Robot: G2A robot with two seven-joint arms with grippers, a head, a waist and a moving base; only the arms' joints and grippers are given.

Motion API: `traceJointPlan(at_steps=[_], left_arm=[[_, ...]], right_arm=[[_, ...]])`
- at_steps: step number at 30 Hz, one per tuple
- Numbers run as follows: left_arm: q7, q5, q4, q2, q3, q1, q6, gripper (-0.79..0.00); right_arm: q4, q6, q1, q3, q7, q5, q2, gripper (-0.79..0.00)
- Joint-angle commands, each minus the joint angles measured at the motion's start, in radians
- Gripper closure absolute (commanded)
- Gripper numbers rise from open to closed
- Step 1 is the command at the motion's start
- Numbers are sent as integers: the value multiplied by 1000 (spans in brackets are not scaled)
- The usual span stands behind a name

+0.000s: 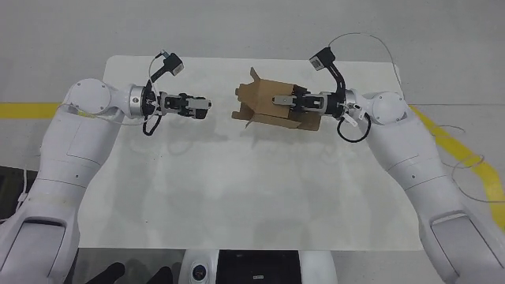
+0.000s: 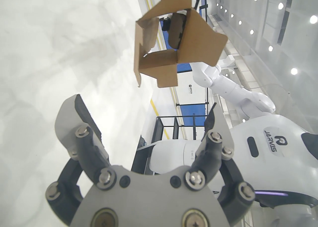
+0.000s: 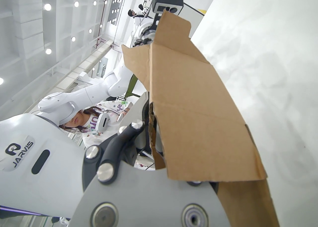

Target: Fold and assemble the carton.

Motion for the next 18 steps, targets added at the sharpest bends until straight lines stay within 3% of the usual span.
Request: traceJointPlan(at_steps=[1, 9, 18], left_arm=[[37, 43, 3, -1, 8, 1, -16, -785], [92, 156, -32, -10, 58, 7, -49, -785], [142, 186, -71, -22, 97, 11, -33, -785]], right_arm=[[-43, 23, -11, 12, 23, 5, 14, 0], [-138, 54, -51, 44, 54, 34, 56, 0], [-163, 47, -50, 20, 47, 88, 65, 0]])
